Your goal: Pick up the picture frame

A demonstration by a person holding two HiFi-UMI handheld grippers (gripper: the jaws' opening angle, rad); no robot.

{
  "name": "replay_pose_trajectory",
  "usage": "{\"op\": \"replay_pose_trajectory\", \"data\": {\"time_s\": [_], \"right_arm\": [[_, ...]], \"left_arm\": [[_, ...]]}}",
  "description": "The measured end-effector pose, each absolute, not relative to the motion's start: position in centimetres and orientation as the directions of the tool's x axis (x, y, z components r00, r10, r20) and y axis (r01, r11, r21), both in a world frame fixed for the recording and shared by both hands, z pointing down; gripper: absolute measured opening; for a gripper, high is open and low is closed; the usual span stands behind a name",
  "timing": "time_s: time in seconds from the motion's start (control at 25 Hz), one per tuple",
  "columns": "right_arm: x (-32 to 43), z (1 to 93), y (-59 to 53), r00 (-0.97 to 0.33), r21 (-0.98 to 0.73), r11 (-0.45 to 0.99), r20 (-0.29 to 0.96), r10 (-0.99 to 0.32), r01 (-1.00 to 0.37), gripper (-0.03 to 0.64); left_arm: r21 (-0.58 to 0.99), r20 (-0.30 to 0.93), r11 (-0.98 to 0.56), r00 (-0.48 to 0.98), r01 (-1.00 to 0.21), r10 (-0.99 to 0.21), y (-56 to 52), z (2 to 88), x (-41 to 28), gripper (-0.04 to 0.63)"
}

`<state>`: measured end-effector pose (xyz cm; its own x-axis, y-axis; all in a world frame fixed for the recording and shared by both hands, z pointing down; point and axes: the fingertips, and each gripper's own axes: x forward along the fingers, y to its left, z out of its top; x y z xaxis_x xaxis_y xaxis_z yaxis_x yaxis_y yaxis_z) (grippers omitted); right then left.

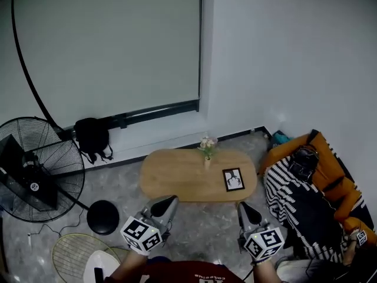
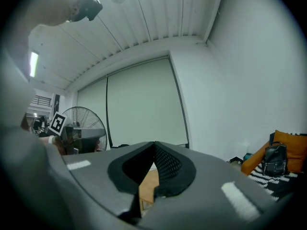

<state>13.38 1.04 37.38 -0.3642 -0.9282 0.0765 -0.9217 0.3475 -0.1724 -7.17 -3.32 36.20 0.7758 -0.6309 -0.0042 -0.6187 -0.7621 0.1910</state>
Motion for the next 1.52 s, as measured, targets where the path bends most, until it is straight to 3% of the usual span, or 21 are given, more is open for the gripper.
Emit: {"op": "replay_pose_trajectory", "data": {"time_s": [0.6, 1.52], "right_arm": [[15.5, 38.4, -5.2, -0.265, -0.165, 0.246, 0.105, -0.959, -0.955, 0.002], [12.6, 36.7, -12.6, -0.047, -0.033, 0.044, 0.102, -0.994, -0.999, 0.003]], "left_arm": [[0.207, 0.01, -0.793, 0.812, -0.573, -0.584, -11.3, 36.9, -6.2, 0.003], [0.206, -0.041, -0.907, 0.923, -0.368, -0.383, -22.4, 37.5, -5.9, 0.003]]}}
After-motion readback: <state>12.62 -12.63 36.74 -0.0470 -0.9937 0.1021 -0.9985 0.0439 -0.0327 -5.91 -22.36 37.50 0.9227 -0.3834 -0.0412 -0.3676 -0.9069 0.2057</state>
